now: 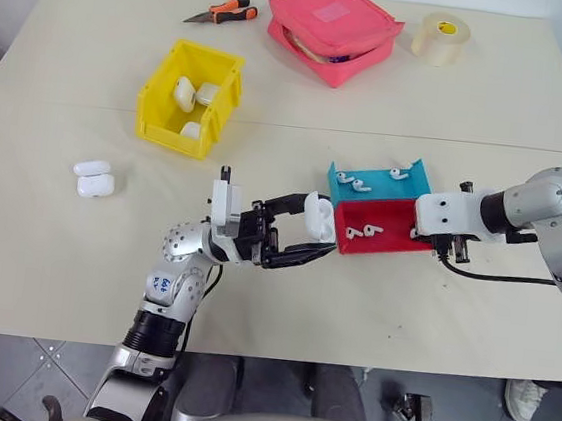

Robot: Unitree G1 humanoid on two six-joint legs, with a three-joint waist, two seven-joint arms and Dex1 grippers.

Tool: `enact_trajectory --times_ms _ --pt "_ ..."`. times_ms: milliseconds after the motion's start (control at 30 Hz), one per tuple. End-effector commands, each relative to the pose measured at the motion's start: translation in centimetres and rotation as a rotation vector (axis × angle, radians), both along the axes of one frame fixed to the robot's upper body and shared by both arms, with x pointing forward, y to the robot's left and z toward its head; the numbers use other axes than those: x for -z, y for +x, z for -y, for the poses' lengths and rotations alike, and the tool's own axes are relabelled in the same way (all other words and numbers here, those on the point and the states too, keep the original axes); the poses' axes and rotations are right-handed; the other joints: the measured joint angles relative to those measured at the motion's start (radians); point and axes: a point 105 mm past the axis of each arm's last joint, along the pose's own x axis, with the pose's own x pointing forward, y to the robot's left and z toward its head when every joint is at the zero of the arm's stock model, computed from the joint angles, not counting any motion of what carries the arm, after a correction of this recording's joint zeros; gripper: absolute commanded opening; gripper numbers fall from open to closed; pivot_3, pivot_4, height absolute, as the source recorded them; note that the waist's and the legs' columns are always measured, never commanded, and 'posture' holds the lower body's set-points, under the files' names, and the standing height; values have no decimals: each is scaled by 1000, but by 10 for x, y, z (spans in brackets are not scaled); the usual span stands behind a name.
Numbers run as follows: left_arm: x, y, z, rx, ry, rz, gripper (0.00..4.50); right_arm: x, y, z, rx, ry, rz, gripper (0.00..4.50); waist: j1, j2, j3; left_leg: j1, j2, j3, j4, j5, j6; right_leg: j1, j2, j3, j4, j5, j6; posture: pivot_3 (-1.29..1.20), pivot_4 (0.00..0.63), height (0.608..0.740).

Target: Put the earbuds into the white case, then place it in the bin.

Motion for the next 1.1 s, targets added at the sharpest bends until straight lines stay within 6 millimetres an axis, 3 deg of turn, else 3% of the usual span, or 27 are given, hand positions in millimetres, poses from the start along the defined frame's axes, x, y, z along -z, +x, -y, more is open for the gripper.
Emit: enact_trajectory --times_ms 33,133,300,433,533,700,833,933,1100 --pt "-12 -4 -1 5 -24 50 2866 3 2 0 1 -11 1 505 0 0 0 0 0 0 0 0 0 0 0 0 0 0 0 0 150 740" --pt "-11 -3 -2 3 -23 51 2866 -1 2 -2 4 4 17 505 -1 0 0 0 0 0 0 0 0 0 0 0 0 0 0 0 150 740" --pt "-11 -3 -2 18 -26 47 2866 -30 -7 -3 43 181 81 505 2 0 0 -3 0 -1 2 0 0 -1 0 0 1 0 0 0 150 740" --pt "-12 -4 -3 69 -45 37 2866 -56 -22 -12 11 514 207 505 4 0 0 -10 -1 -2 6 -1 0 -7 0 -1 3 1 0 0 150 740" --pt "-14 0 0 85 -38 37 2866 -77 -42 -29 36 903 248 505 4 0 0 -10 0 -1 8 -1 0 -7 0 -1 4 1 0 0 150 740" --pt "-17 2 -1 116 -49 17 2866 -92 -60 -49 96 1260 277 505 1 0 0 -9 0 0 9 -1 0 -7 0 1 6 2 0 0 150 740" --pt "-19 3 -1 147 -67 0 2866 -111 -80 -81 24 1554 278 505 1 1 -1 -9 0 0 9 -1 0 -7 0 1 6 2 0 0 150 740" --pt "-20 4 1 165 -63 -29 2866 -112 -91 -100 -12 1635 210 505 1 1 -1 -9 0 0 9 -1 0 -8 1 2 7 2 0 0 150 740" --pt "-21 7 1 179 -47 -45 2866 -107 -93 -114 -17 1674 181 505 -1 1 -1 -9 -1 0 9 -1 1 -8 1 2 7 3 -1 0 150 740"
